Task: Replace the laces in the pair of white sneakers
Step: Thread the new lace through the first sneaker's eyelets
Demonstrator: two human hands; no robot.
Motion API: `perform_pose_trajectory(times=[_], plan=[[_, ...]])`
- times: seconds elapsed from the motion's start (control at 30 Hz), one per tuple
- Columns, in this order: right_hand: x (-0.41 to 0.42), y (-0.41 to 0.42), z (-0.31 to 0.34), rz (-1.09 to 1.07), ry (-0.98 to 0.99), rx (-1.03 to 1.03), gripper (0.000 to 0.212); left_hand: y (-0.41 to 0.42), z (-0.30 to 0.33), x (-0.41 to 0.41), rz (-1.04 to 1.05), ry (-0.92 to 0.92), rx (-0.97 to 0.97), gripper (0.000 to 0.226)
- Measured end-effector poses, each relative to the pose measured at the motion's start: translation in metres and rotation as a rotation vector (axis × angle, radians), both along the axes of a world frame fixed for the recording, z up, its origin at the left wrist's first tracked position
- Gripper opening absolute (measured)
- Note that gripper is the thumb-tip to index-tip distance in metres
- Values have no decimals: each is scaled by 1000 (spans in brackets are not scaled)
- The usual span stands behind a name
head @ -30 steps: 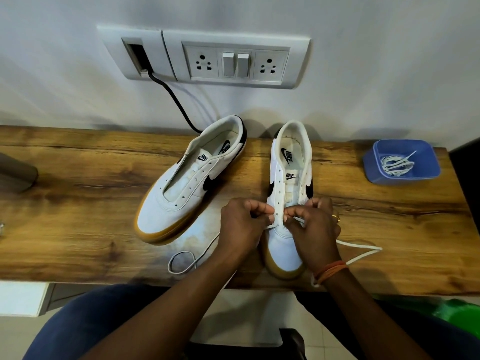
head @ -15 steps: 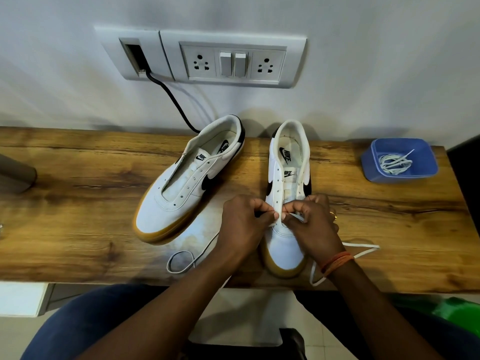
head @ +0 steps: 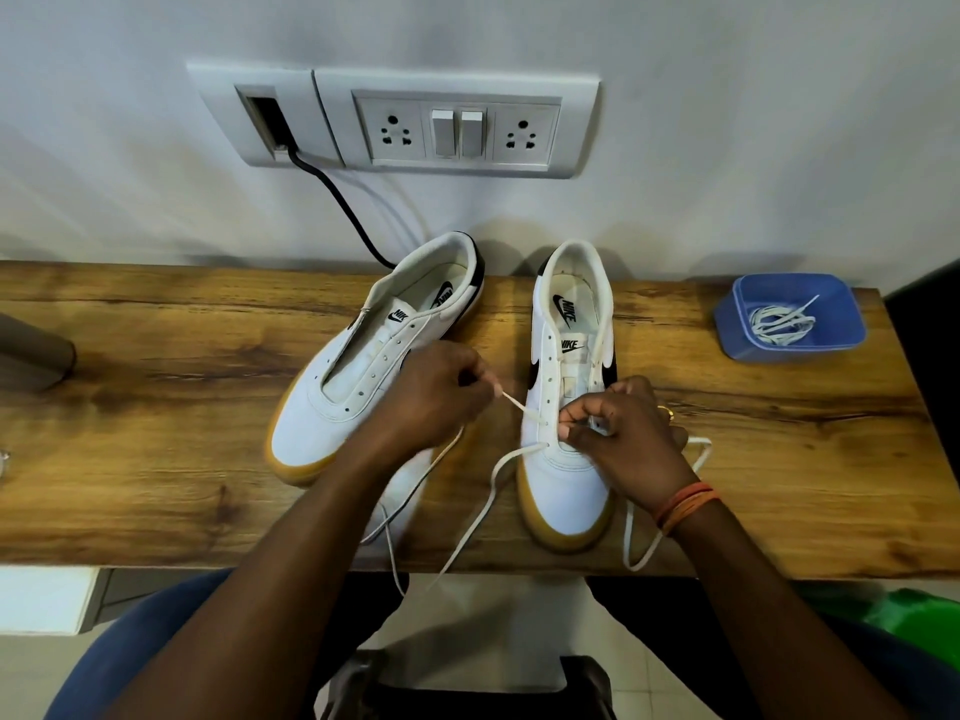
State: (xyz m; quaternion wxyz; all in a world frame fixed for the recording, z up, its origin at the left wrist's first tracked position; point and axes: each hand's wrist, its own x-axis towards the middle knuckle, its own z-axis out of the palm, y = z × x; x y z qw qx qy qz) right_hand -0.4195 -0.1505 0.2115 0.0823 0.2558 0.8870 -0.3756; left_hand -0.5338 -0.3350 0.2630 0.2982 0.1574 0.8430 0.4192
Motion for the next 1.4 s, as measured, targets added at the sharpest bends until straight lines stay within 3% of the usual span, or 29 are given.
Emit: perform_pose_trajectory(times=[0.2,0.43,0.53,0.7,0.87,1.03,1.23,1.4], plan=[[-1,5,3,22,-12,-23,35,-25,19,-25,280,-58,139,13],[-1,6,6,41,-6,-35,18,-21,26,-29,472,12,343,13],[-1,5,6,22,13,-35,14,-7,10,-13,400,-114,259,17],[0,6,5,33,17,-21,20,12,-11,21,256,-223,-15,54],[-1,5,7,15,13,-4,20,27,-26,43,229,-181,19,31],[0,3,11,12,14,5,25,32,-30,46,357,-322,164,10],[-1,4,8,41,13,-4,23,26,-12,24,386,-183,278,17],[0,4,13,22,-15,8,21,9,16,-11,568,-126,481,28]])
